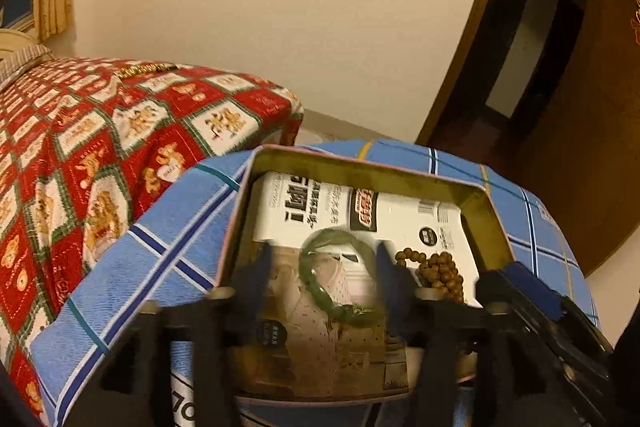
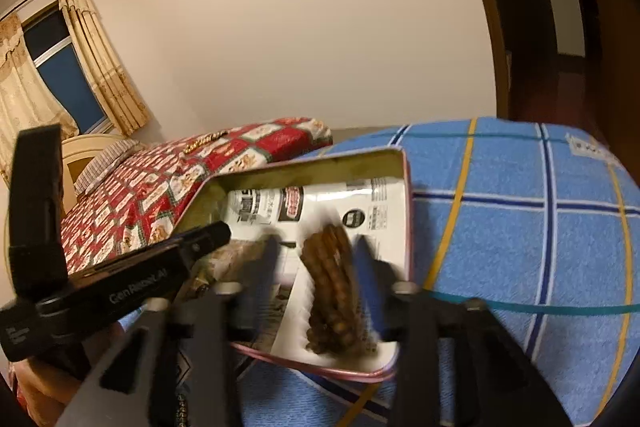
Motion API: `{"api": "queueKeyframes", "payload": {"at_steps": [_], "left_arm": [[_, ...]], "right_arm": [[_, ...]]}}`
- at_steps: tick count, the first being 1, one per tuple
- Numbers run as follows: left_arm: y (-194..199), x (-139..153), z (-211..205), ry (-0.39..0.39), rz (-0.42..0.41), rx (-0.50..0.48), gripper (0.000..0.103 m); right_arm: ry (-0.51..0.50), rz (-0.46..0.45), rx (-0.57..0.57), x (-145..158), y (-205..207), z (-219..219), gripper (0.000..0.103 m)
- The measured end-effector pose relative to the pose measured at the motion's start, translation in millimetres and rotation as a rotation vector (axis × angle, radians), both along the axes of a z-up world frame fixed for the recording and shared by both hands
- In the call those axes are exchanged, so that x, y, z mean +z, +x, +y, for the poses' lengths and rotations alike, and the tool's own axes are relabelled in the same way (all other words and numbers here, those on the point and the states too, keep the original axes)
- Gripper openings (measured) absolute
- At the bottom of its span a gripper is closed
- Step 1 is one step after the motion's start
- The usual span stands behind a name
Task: Organize jewelry
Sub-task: 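Carry both held pieces over the pink tin and open both tools, then grasp the gold wristwatch by its strap with the right tool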
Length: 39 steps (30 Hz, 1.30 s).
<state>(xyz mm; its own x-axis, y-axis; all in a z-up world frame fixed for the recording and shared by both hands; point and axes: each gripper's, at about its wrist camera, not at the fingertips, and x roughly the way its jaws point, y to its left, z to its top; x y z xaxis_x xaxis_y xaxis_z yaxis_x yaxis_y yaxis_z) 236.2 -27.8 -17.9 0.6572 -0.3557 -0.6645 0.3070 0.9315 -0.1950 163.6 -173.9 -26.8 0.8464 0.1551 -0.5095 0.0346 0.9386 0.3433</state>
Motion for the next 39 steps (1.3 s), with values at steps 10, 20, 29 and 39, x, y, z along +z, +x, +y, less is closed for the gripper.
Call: {"api": "queueKeyframes", "payload": {"at_steps": [10, 20, 29, 39], "left_arm": [[-48, 34, 43, 0.045, -0.095, 0.085, 0.069], [-123, 28, 83, 0.071, -0.106, 0.082, 0.069], [-180, 9, 112, 0.096, -0.067, 0.053, 0.069], [-224, -9, 151, 0.13, -0.035, 0.074, 0.069]], "right_arm": [[-0.035, -0.082, -0.167, 14, -21, -18, 0.069], [-0.099, -0.028, -0.079, 17, -42, 4, 0.069], [-0.092, 0.061, 0.207, 11, -116, 25, 0.069], [-0.191, 0.2, 0.604, -17, -152, 99, 0.069]]}}
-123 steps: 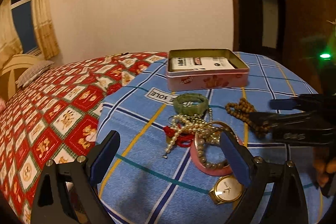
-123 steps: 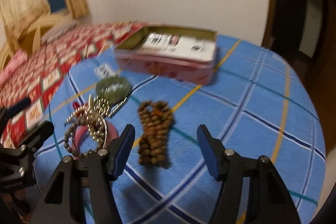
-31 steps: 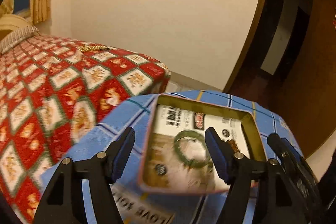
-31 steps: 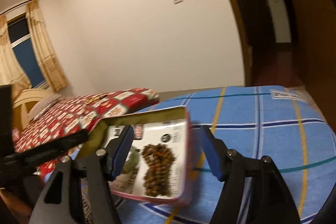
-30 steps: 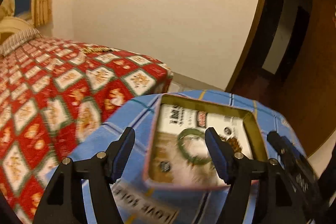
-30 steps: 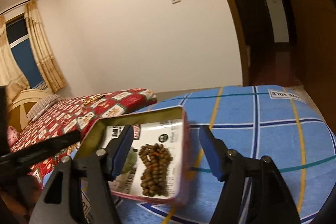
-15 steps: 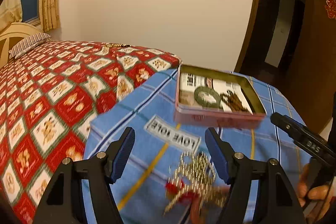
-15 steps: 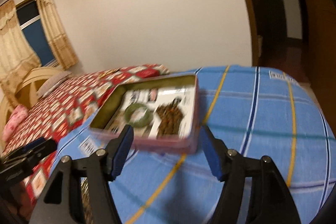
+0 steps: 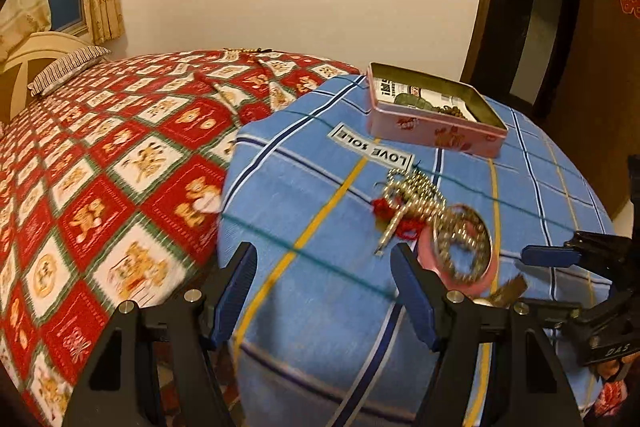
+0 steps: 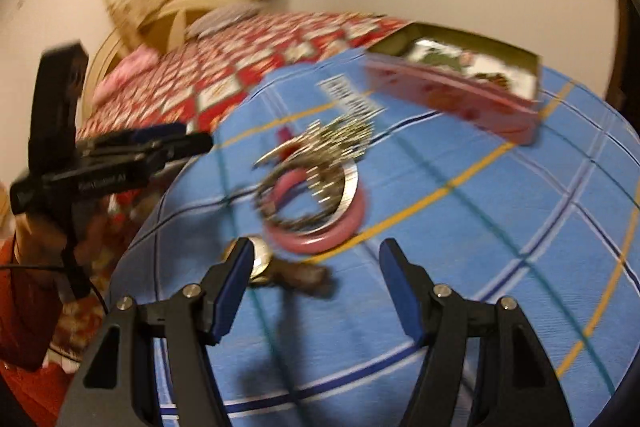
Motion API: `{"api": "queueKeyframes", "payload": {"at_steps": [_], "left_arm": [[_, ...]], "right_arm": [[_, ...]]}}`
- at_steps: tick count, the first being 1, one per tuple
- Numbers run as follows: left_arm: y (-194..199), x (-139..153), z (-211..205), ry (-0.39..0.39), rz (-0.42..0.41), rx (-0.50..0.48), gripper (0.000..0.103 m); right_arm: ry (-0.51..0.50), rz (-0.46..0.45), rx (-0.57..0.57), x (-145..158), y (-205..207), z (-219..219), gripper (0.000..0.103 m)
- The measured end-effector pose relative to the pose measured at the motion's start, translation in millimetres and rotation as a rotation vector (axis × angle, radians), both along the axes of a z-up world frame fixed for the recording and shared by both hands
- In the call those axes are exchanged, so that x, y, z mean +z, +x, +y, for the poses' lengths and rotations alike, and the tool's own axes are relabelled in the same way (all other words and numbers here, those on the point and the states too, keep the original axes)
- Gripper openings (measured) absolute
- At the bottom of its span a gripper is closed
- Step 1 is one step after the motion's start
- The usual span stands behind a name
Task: Organize jewelry
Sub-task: 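Grasp the gold wristwatch by its strap with the right tool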
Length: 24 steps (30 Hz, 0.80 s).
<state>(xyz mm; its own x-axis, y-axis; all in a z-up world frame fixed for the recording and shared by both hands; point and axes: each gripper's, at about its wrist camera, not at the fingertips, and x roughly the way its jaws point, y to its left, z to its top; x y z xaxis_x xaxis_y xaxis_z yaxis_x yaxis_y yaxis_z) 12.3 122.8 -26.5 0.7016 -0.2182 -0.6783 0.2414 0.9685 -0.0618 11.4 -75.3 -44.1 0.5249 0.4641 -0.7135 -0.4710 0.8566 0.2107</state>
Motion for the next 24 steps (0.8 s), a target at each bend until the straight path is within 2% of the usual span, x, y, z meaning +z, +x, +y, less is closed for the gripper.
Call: {"api": "queueKeyframes", "payload": {"at_steps": [4, 9, 11, 13, 14, 19, 20, 22, 24], "left_arm": [[-5, 0, 11, -0.004, -0.005, 0.021, 0.069], [-6, 2, 22, -0.058, -0.005, 0.039, 0.069], [-6, 2, 24, -0.06, -0.005, 0.044, 0.069], [-6, 1, 24, -0.06, -0.002, 0.045, 0.069], [-5, 0, 24, -0.061, -0.001, 0.043, 0.069], [-4, -2, 18, -0.064, 0.003, 0.031, 0.069], [-5, -2, 17, -0.066, 0.002, 0.027, 0.069], [-5, -1, 14, -0.065, 0.0, 0.022, 0.069], [-6, 0, 12, -0.06, -0.005, 0.018, 0.069]], "right_arm": [[-0.058, 0.05, 0.081, -12, 8, 26, 0.069], [-0.101, 0.059, 0.101, -17, 14, 38, 0.07], [-0.119, 0.06, 0.094, -17, 9, 37, 0.065], [-0.141, 0.074, 0.095, -15, 2, 35, 0.05], [-0.143, 0.085, 0.096, -15, -2, 33, 0.048], [-0.071, 0.195, 0.142, -13, -18, 23, 0.048], [-0.084, 0.187, 0.143, -12, -19, 24, 0.048], [-0.137, 0.124, 0.11, -6, -17, 27, 0.056], [-0.129, 0.089, 0.088, -4, -8, 30, 0.058]]}}
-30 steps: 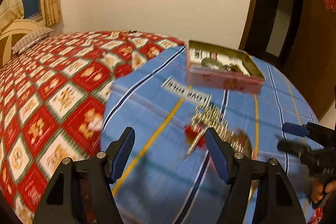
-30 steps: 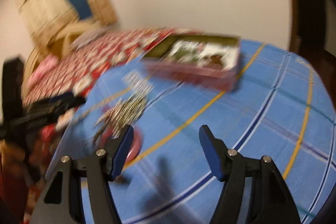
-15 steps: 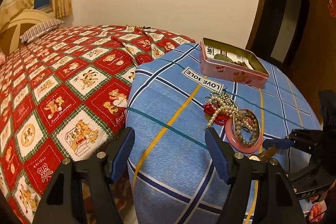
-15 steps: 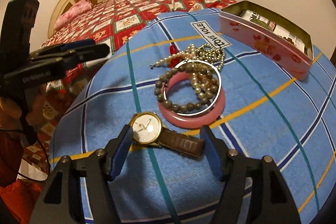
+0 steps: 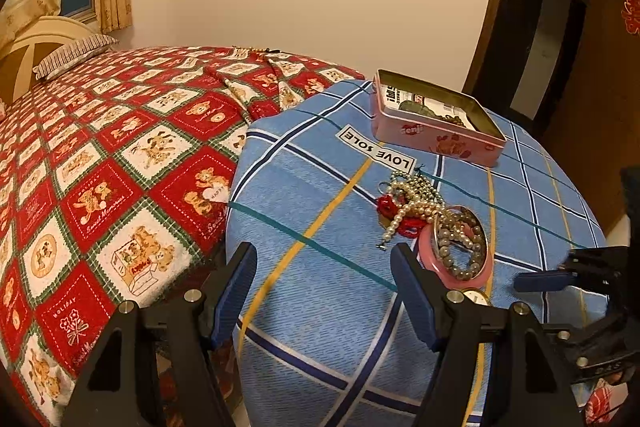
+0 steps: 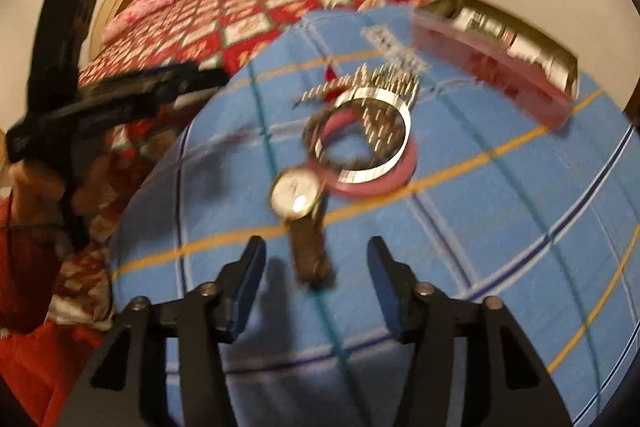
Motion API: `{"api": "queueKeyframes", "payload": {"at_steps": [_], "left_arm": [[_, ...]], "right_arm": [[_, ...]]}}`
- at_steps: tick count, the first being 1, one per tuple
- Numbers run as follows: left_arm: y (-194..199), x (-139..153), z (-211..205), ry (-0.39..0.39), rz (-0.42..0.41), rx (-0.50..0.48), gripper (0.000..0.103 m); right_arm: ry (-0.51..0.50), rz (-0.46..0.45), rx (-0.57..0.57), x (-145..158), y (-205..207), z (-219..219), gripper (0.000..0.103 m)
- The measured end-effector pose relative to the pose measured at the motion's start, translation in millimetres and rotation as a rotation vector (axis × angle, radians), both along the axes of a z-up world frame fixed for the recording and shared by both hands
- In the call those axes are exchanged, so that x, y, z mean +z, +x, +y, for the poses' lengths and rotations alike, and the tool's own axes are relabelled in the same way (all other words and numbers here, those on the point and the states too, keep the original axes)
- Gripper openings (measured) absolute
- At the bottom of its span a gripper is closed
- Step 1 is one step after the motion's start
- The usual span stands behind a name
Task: Organize jewelry
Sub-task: 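Grasp the gold wristwatch by its strap with the right tool, then grasp the grey bead bracelet with the left tool while the right tool holds the watch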
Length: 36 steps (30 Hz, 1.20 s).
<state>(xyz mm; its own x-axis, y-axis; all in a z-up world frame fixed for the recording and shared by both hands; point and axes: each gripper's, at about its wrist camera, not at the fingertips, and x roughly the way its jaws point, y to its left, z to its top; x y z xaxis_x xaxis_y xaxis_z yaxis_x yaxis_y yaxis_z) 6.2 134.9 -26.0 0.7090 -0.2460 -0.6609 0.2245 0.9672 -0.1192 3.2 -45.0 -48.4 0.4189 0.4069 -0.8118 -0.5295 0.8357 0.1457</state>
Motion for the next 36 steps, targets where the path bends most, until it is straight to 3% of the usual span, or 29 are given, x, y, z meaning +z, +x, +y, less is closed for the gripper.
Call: {"api": "queueKeyframes", "payload": {"at_steps": [4, 9, 11, 16, 23, 31, 33, 34, 36], "left_arm": [[-1, 4, 1, 0.004, -0.008, 0.002, 0.069], [0, 3, 3, -0.007, -0.004, 0.009, 0.069], [0, 2, 0, -0.007, -0.003, -0.001, 0.069], [-2, -1, -9, -0.003, -0.007, -0.036, 0.069], [-5, -4, -37, -0.021, -0.016, -0.159, 0.069], [11, -10, -70, -0.058, 0.038, -0.219, 0.069], [12, -11, -78, -0.028, 0.023, -0.22, 0.069], [13, -11, -82, -0.011, 0.026, -0.224, 0.067], [18, -14, -90, 0.009, 0.044, -0.244, 0.053]], "right_arm": [[0.021, 0.019, 0.037, -8, 11, 20, 0.058], [-0.055, -0.07, 0.065, -14, 8, 38, 0.057], [-0.07, -0.084, 0.044, -15, 9, 35, 0.039], [-0.02, -0.061, 0.005, -13, 6, 14, 0.039], [0.12, -0.141, -0.169, 17, -1, -37, 0.039], [0.135, -0.246, -0.404, 33, 33, -74, 0.039], [0.149, -0.261, -0.449, 31, 37, -79, 0.039], [0.162, -0.264, -0.466, 29, 39, -81, 0.039], [0.185, -0.257, -0.478, 23, 42, -82, 0.039]]}}
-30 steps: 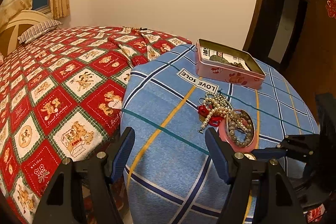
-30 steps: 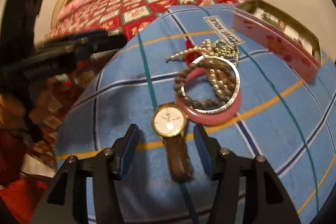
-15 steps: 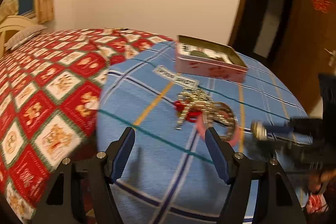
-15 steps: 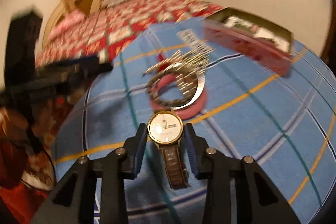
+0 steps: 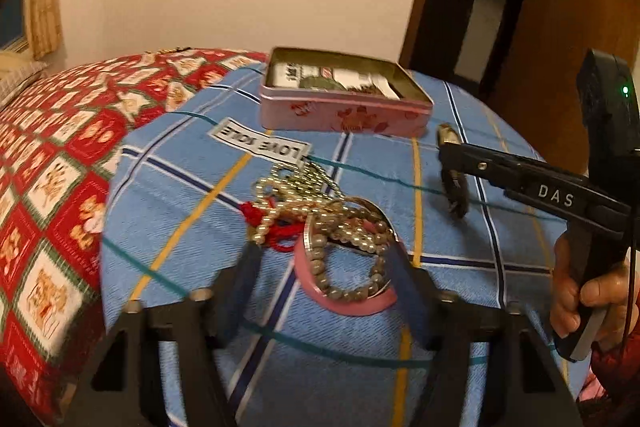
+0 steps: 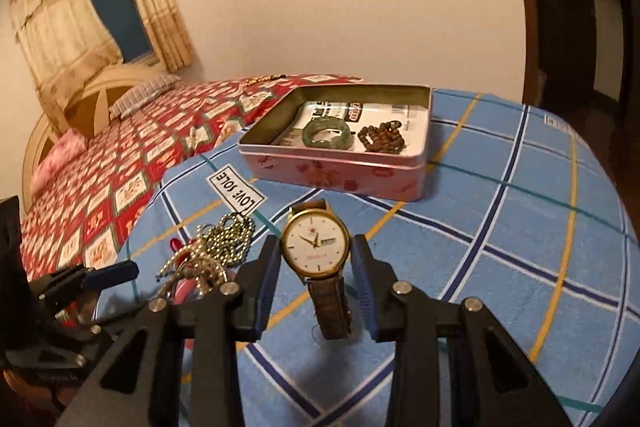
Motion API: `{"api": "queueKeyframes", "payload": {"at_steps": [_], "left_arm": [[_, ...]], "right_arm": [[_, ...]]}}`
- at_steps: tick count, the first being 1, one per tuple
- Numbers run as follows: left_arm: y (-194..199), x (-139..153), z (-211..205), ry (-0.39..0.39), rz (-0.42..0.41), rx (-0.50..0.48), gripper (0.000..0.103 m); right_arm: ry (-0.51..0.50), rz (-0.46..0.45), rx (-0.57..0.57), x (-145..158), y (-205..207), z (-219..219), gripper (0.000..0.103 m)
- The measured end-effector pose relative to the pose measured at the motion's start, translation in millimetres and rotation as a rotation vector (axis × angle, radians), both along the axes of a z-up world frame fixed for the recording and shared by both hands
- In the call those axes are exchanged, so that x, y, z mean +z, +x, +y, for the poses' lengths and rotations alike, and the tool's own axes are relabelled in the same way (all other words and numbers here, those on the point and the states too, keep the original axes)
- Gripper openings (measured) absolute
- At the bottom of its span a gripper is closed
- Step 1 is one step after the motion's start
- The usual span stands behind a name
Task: Organize jewelry
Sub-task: 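Grasp the grey bead bracelet with the left tool while the right tool holds the watch, then lower the watch and grey bracelet into the pink tin, opening both tools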
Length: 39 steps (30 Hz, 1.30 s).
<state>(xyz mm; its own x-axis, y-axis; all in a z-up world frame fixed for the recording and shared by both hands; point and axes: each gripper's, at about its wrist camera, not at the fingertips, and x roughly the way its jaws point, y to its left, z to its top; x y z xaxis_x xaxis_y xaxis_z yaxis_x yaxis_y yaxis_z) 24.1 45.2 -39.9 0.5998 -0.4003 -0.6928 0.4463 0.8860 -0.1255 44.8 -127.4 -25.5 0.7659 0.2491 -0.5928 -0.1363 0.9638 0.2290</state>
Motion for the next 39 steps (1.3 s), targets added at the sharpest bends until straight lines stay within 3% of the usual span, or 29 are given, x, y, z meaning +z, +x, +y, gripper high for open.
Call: {"api": "queueKeyframes", "payload": {"at_steps": [3, 4, 5, 7, 10, 17, 21, 33, 39], "left_arm": [[8, -7, -8, 0.031, 0.034, 0.019, 0.05], [9, -10, -9, 0.039, 0.043, 0.026, 0.046], [10, -13, -10, 0.047, 0.053, 0.029, 0.033], [10, -15, -10, 0.077, 0.042, 0.05, 0.018], [8, -13, -3, 0.05, 0.047, 0.05, 0.009], [-3, 8, 0, 0.039, -0.058, 0.013, 0.008], [-9, 24, 8, -0.043, -0.117, 0.014, 0.008], [17, 41, 2, -0.159, -0.156, 0.044, 0.008], [45, 51, -6, -0.229, -0.175, 0.056, 0.008]], "right_arm": [[0.016, 0.016, 0.012, -3, 3, 1, 0.039], [0.022, 0.007, 0.014, -2, 2, 0, 0.039], [0.026, 0.003, 0.016, -2, 1, -1, 0.039], [0.034, 0.004, 0.024, -2, 1, -2, 0.039], [0.048, 0.006, 0.031, -4, 5, -5, 0.039], [0.087, 0.013, 0.022, -6, 7, -12, 0.039], [0.096, 0.01, 0.008, -6, 6, -15, 0.039], [0.063, -0.031, -0.032, 0, 2, -16, 0.039], [0.035, -0.064, -0.062, 18, 11, -19, 0.039]]}}
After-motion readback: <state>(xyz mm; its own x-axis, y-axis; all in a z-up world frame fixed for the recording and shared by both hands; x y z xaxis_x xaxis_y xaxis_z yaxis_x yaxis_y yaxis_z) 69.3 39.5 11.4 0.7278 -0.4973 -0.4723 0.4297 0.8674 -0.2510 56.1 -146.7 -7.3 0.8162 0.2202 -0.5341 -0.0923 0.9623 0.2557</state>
